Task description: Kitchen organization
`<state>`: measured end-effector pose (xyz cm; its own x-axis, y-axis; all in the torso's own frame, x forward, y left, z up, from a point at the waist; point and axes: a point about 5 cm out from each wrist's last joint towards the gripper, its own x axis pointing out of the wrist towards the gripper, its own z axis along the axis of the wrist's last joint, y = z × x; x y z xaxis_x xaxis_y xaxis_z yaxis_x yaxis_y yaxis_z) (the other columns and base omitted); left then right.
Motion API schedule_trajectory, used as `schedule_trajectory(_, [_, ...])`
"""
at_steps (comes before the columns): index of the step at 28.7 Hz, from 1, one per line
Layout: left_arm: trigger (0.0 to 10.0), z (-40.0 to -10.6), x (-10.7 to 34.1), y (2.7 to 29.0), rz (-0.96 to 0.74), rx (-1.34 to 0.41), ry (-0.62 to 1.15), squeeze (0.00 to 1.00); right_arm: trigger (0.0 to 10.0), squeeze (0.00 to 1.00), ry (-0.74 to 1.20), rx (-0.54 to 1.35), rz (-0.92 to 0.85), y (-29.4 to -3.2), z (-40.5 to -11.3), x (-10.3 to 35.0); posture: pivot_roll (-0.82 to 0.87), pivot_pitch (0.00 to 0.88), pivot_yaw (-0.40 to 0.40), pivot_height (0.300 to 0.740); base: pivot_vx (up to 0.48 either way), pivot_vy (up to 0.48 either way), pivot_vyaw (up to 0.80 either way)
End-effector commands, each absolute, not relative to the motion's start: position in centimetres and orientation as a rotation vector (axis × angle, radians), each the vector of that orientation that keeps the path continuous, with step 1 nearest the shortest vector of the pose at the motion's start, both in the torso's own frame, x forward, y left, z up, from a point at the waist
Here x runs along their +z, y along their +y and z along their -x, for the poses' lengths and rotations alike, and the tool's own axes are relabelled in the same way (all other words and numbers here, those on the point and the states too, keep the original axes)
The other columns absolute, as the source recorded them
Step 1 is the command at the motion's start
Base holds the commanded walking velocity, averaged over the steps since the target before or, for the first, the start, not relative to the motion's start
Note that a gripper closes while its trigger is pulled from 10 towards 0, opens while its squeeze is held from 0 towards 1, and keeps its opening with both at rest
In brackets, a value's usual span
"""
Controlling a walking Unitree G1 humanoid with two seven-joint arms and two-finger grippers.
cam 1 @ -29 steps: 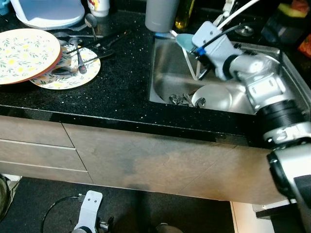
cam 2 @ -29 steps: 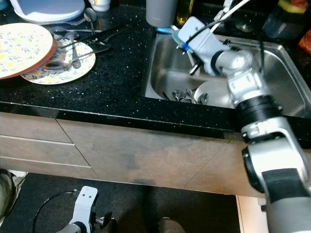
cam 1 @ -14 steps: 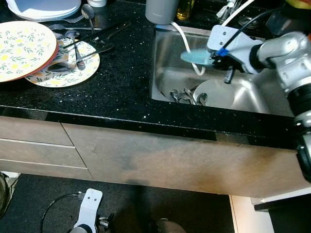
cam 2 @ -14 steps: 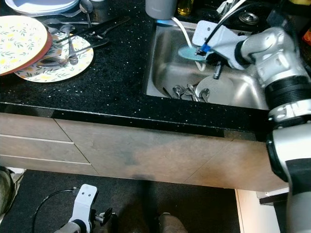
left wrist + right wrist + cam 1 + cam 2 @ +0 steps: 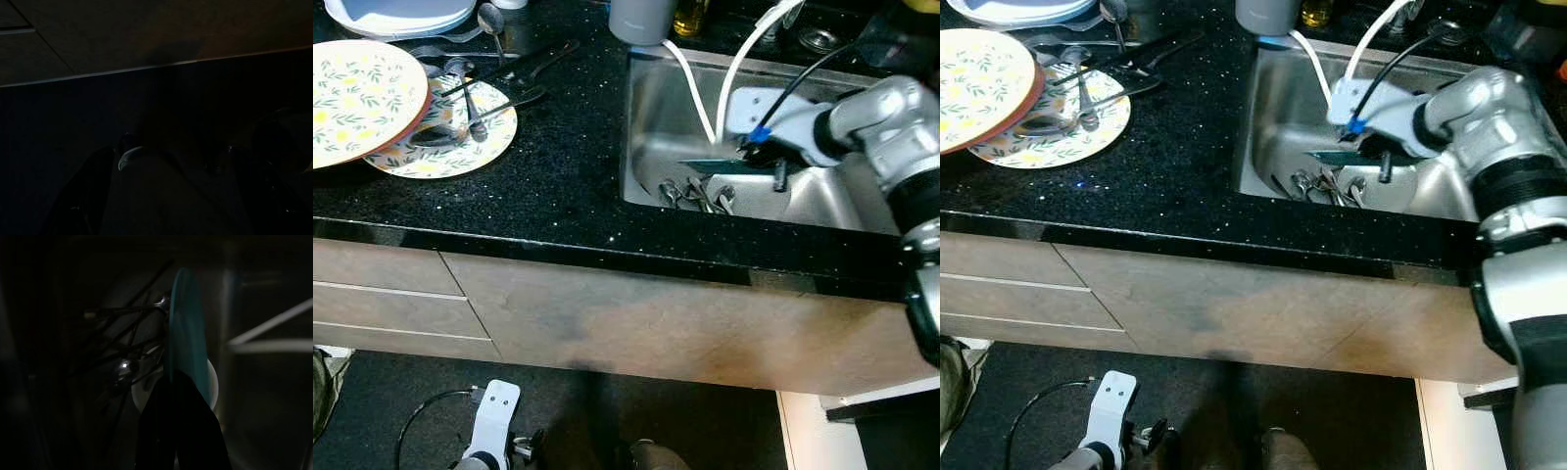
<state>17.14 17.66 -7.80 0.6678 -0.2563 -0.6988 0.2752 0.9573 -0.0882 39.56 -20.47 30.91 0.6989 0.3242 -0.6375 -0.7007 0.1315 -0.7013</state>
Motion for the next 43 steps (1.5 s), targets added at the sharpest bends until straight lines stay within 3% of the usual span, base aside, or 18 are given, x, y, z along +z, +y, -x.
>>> schedule_trajectory(1, [10.0, -14.5, -9.1, 16.9, 0.013, -0.312, 0.879, 0.0, 10.0, 0.0, 0.405, 0.757, 1.24, -20.9, -39.6, 29.7, 0.02, 0.214, -0.122, 0.74, 0.0, 0.0, 0.0])
schedule_trajectory(11, [10.0, -14.5, -9.1, 17.1, 0.008, -0.311, 0.88, 0.0, 10.0, 0.0, 0.424, 0.749, 1.284, -19.1, -40.4, 26.4, 0.03, 0.208, -0.119, 0.74, 0.0, 0.0, 0.0])
schedule_trajectory(14, [10.0, -14.5, -9.1, 17.1, 0.007, -0.312, 0.88, 0.0, 10.0, 0.0, 0.392, 0.704, 1.214, -18.6, -40.8, 26.5, 0.03, 0.204, -0.121, 0.74, 0.0, 0.0, 0.0])
schedule_trajectory(15, [10.0, -14.6, -9.1, 17.1, 0.007, -0.311, 0.879, 0.0, 10.0, 0.36, 0.38, 0.692, 1.197, -18.5, -40.9, 26.5, 0.03, 0.202, -0.121, 0.74, 0.0, 0.0, 0.0])
schedule_trajectory(16, [10.0, -14.6, -9.1, 17.1, 0.007, -0.311, 0.879, 0.0, 10.0, 0.36, 0.38, 0.692, 1.197, -18.5, -40.9, 26.5, 0.03, 0.202, -0.121, 0.74, 0.0, 0.0, 0.0])
schedule_trajectory(17, [10.0, -14.6, -9.1, 17.0, 0.007, -0.311, 0.877, 0.0, 10.0, 1.0, 0.366, 0.682, 1.182, -18.4, -41.0, 26.5, 0.03, 0.199, -0.121, 0.74, 0.0, 0.0, 0.0])
schedule_trajectory(28, [10.0, -15.2, -8.9, 17.0, 0.004, -0.309, 0.87, 0.0, 10.0, 0.98, 0.27, 0.693, 1.056, -17.9, -41.0, 28.2, 0.04, 0.186, -0.119, 0.74, 0.0, 0.0, 0.0])
schedule_trajectory(29, [10.0, -15.3, -8.9, 17.0, 0.004, -0.307, 0.869, 0.0, 10.0, 0.0, 0.241, 0.713, 1.0, -17.9, -40.9, 28.8, 0.04, 0.179, -0.121, 0.74, 0.0, 0.0, 0.0])
schedule_trajectory(33, [10.0, -15.7, -8.7, 17.1, 0.004, -0.297, 0.862, 0.0, 10.0, 0.0, 0.116, 0.849, 0.719, -18.0, -40.1, 31.4, 0.04, 0.166, -0.116, 0.74, 0.0, 0.0, 0.0])
schedule_trajectory(39, [10.0, -16.1, -8.6, 17.3, 0.003, -0.29, 0.858, 0.0, 10.0, 0.0, 0.049, 0.933, 0.573, -18.2, -39.4, 32.1, 0.05, 0.15, -0.111, 0.74, 0.0, 0.0, 0.0])
schedule_trajectory(43, [10.0, -17.0, -8.2, 17.4, 0.005, -0.283, 0.843, 0.0, 10.0, 0.0, -0.153, 1.084, 0.23, -17.7, -37.8, 32.0, 0.05, 0.125, -0.093, 0.74, 0.0, 0.0, 0.0])
